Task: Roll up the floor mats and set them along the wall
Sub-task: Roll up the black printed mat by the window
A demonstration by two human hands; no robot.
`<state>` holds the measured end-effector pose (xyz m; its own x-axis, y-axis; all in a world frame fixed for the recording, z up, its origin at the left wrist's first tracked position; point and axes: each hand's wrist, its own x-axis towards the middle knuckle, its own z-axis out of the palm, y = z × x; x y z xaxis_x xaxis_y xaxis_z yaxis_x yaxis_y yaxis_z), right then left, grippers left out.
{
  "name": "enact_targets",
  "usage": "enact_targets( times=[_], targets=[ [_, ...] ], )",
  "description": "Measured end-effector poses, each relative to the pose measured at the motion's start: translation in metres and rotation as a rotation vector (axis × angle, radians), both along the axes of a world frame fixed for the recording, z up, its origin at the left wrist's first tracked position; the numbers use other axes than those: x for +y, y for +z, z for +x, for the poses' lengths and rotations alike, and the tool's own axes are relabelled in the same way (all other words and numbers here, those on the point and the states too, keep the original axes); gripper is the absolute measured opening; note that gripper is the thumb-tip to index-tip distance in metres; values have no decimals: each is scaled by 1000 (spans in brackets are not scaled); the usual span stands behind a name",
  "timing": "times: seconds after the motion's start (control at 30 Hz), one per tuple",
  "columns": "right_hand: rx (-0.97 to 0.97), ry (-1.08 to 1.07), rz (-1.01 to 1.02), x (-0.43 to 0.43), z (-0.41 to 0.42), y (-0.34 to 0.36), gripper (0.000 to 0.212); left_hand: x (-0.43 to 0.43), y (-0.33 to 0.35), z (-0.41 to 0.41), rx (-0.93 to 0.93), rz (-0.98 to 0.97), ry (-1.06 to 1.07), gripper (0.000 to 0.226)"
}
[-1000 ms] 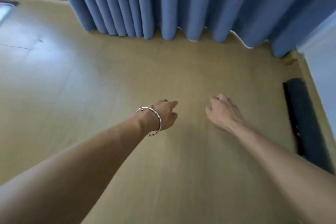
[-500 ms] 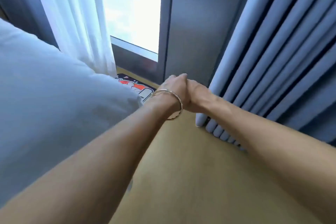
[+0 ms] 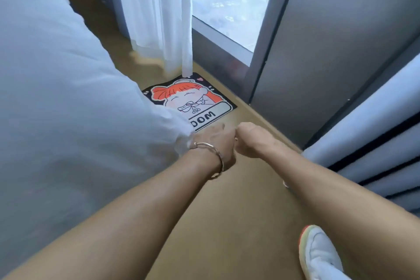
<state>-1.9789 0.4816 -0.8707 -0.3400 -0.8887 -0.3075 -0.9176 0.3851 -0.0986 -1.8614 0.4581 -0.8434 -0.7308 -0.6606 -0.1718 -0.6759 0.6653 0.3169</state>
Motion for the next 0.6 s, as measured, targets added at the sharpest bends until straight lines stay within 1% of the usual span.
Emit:
enact_targets(
  times=[0.07,0.13,0.17,0.23,0.3,0.37,0.43,0.5,0.57,0.6],
  targets=[
    [6,94,14,-37,-9,-39,18,-24,-20,0,-111,-58,90,41],
    [44,244,85,-68,-10,-70,12,-39,-36,0,-232,-53,232,40],
    [53,296,95,-82,-9,-85,12,-43,-43,1,-250,-30,301,42],
    [39,388,86,-109,-5,-111,18,-51,-55,5,-227,8,404,46],
    [51,523,139,-127,1,-129,21,-58,-66,10,-201,16,499,53],
    [86,644,188,-144,3,-144,26,-69,-73,12,-218,26,602,61],
    [66,691,176,-164,7,-159,29,-81,-77,6,-193,110,687,67],
    [16,730,145,-184,16,-177,33,-88,-82,-4,-178,196,732,67],
    [-40,777,100,-197,25,-201,37,-91,-91,-15,-245,196,773,67],
    [-71,785,68,-202,27,-213,40,-90,-99,-18,-319,175,773,67]
  ],
)
